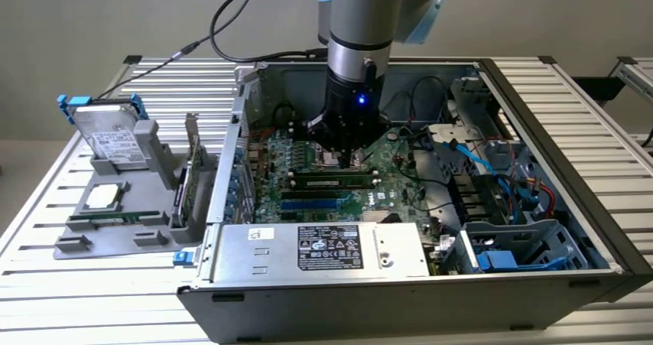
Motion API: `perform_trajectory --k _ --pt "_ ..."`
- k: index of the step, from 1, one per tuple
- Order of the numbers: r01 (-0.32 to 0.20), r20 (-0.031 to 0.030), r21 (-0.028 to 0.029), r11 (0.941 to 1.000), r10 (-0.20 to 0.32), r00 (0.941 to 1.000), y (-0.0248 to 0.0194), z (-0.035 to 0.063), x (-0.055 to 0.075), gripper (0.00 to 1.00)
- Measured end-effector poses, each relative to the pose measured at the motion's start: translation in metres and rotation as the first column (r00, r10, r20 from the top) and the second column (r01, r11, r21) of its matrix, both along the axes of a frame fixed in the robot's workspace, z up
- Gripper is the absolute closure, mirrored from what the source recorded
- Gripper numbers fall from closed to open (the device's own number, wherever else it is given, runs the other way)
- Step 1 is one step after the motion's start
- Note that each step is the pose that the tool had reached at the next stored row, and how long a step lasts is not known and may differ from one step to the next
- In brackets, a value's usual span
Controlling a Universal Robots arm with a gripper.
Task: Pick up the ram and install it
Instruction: 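Press down the ram until it locks into place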
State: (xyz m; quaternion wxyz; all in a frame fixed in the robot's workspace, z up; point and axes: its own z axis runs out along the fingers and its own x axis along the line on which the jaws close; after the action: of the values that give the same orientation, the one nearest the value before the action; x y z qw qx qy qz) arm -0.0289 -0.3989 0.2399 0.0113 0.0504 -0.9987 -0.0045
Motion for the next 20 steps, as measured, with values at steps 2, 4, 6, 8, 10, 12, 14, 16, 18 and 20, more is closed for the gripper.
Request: perform_trajectory --k 2,4,6,8,10,12,14,16,18,20 --pt "0.032 0.0002 -0.0001 0.9995 -0.032 0.9995 0.0 -0.0005 0.0 0.9" --pt "0.061 0.0008 -0.0001 0.9981 -0.061 0.9981 0.0001 -0.0008 0.0 0.9" --pt "0.062 0.0012 0.0 0.9981 -0.062 0.9981 0.0001 -0.0008 -0.0002 0.9" --pt "0.062 0.0013 0.0001 0.9981 -0.062 0.9981 0.0001 -0.0009 -0.0002 0.9" --pt "0.062 0.0013 0.0001 0.9981 -0.062 0.9981 0.0 -0.0008 -0.0008 0.9" --pt "0.062 0.0019 0.0007 0.9981 -0.062 0.9981 -0.0003 -0.0006 -0.0036 0.9" --pt "0.062 0.0021 0.0011 0.9981 -0.062 0.9981 -0.0009 -0.0004 -0.0068 0.9" --pt "0.062 0.002 0.0013 0.9981 -0.062 0.9981 -0.0021 -0.0002 -0.0086 0.9" --pt "0.062 0.0021 0.0015 0.9981 -0.062 0.9981 -0.0039 -0.0001 -0.0091 0.9" --pt "0.063 0.002 0.0015 0.998 -0.063 0.998 -0.0059 0.0002 -0.0096 0.9"
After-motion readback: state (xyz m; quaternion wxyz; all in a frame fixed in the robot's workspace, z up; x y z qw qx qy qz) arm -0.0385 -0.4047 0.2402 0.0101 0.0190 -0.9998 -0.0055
